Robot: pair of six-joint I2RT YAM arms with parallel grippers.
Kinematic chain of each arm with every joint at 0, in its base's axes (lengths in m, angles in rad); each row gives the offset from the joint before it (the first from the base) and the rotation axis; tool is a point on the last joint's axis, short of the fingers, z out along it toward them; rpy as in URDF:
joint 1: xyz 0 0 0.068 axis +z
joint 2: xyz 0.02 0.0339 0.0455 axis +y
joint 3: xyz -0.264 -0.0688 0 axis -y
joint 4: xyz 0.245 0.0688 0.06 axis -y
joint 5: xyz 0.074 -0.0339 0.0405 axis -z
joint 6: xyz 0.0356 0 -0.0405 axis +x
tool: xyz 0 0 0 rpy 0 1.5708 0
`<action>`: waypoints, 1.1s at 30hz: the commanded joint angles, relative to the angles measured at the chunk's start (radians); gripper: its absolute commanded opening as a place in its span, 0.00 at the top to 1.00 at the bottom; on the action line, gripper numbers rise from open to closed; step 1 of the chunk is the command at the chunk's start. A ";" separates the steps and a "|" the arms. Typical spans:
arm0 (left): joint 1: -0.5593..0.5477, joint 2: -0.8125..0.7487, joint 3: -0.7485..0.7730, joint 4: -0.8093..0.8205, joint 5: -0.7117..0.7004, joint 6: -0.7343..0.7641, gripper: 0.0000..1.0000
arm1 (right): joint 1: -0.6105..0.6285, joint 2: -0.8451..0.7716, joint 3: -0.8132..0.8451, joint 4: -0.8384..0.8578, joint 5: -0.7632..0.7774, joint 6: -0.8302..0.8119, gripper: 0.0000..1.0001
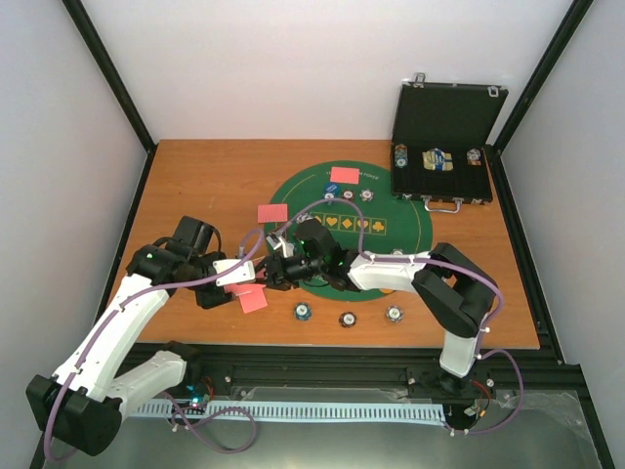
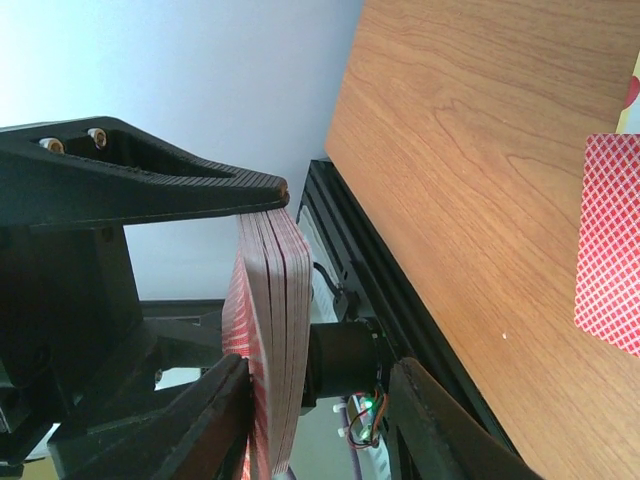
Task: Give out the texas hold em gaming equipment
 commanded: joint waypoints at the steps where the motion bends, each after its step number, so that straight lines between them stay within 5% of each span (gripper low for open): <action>1: 0.000 -0.017 0.038 0.023 -0.004 0.015 0.69 | -0.011 -0.021 -0.018 -0.134 0.034 -0.045 0.62; 16: 0.000 -0.010 0.015 0.042 -0.015 0.021 0.69 | -0.025 -0.136 -0.024 -0.241 0.046 -0.078 0.97; 25: 0.000 -0.009 0.014 0.044 -0.014 0.020 0.69 | -0.150 -0.292 -0.121 -0.378 0.037 -0.164 0.97; 33: 0.000 -0.006 0.015 0.036 -0.012 0.022 0.69 | -0.395 -0.432 -0.233 -0.627 0.053 -0.360 0.97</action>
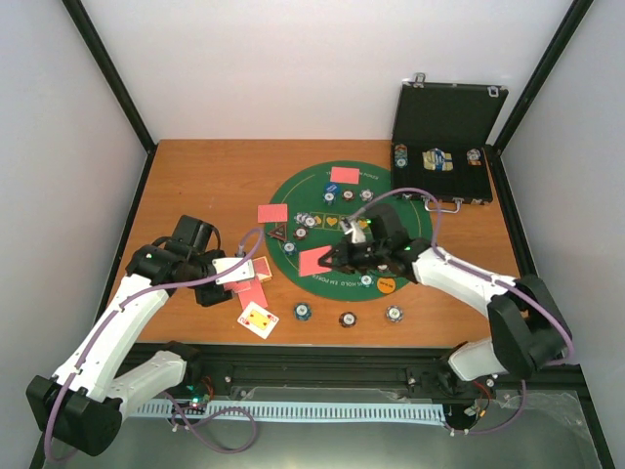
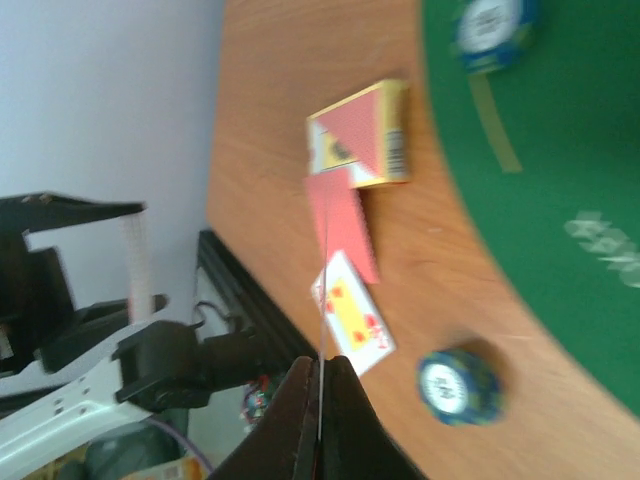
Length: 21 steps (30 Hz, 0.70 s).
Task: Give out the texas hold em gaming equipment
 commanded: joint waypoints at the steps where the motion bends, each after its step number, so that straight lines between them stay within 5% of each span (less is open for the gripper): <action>1: 0.000 -0.007 0.015 0.014 0.008 0.013 0.69 | -0.132 -0.059 -0.051 -0.208 0.027 -0.173 0.97; 17: 0.000 -0.004 0.029 -0.002 0.006 0.021 0.69 | -0.324 0.152 0.009 -0.360 0.147 -0.415 0.96; 21: 0.000 0.000 0.033 -0.007 0.009 0.021 0.69 | -0.324 0.149 0.041 -0.407 0.231 -0.436 0.77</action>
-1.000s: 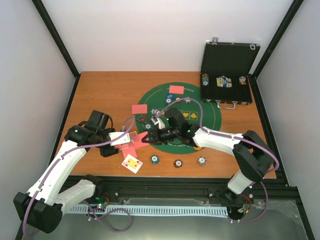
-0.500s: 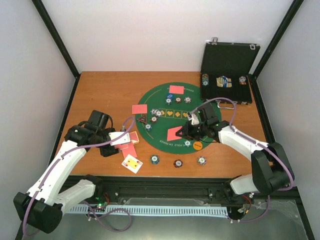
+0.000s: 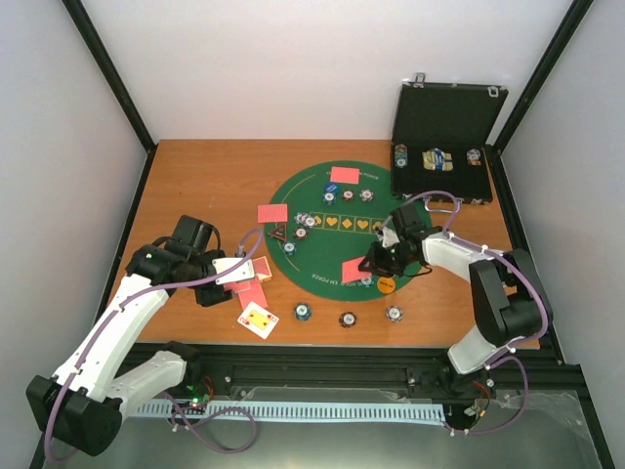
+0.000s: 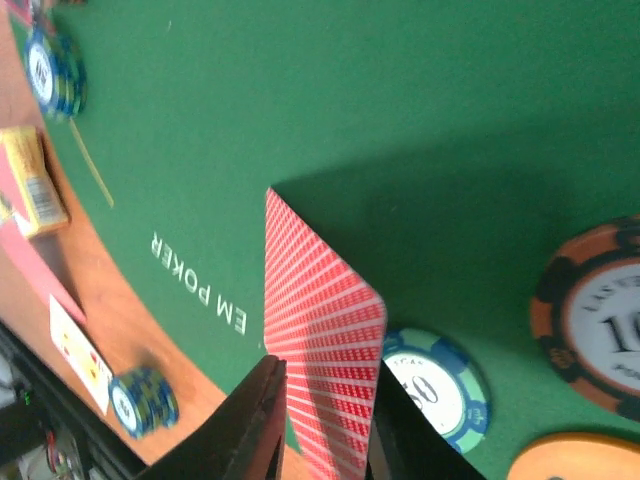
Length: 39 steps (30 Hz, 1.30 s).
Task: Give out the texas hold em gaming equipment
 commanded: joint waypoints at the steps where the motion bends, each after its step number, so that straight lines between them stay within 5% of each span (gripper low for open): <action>1: 0.000 -0.001 0.034 -0.007 0.009 0.021 0.69 | -0.005 -0.013 0.055 -0.069 0.118 -0.055 0.72; 14: 0.000 0.000 0.038 -0.008 0.009 0.021 0.69 | -0.004 -0.153 0.142 -0.208 0.298 -0.060 0.47; 23: 0.000 0.002 0.036 0.001 0.009 0.017 0.69 | 0.212 -0.239 0.089 0.082 0.008 0.188 0.31; 31: 0.000 0.008 0.042 0.003 0.005 0.011 0.69 | 0.466 -0.117 0.113 0.397 -0.085 0.392 0.30; 39: 0.000 0.008 0.048 0.002 0.010 0.010 0.69 | 0.599 0.031 0.198 0.516 -0.099 0.460 0.31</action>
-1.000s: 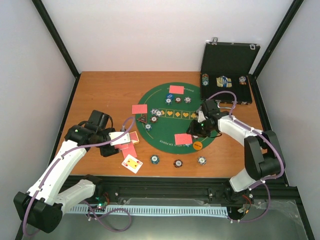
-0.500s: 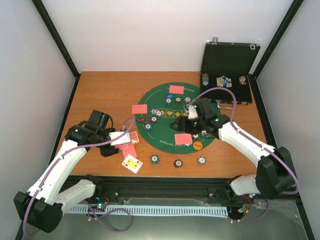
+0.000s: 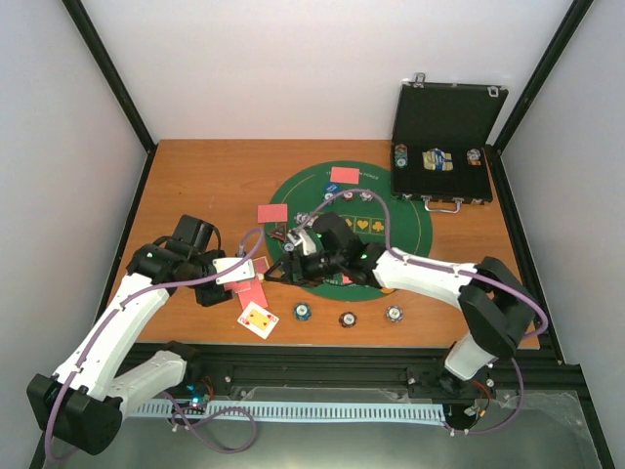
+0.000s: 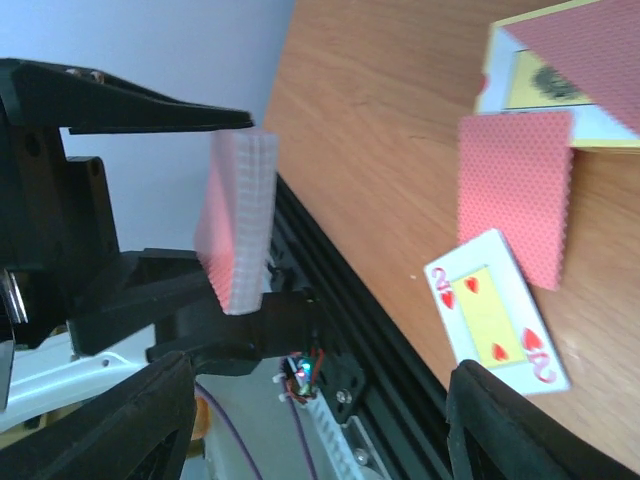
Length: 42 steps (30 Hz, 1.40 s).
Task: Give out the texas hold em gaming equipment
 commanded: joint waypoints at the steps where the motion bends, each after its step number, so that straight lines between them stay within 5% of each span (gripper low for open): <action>1: 0.001 0.001 0.048 0.002 0.011 0.009 0.69 | 0.062 0.080 0.067 0.127 -0.025 0.065 0.31; 21: 0.000 -0.004 0.049 -0.004 0.008 0.014 0.69 | 0.161 0.386 0.271 0.313 -0.113 0.191 0.35; 33: 0.000 -0.004 0.058 -0.008 0.005 0.016 0.69 | 0.113 0.409 0.193 0.327 -0.088 0.231 0.52; 42: 0.000 -0.003 0.060 -0.010 0.007 0.017 0.69 | 0.070 0.371 0.105 0.340 -0.092 0.226 0.53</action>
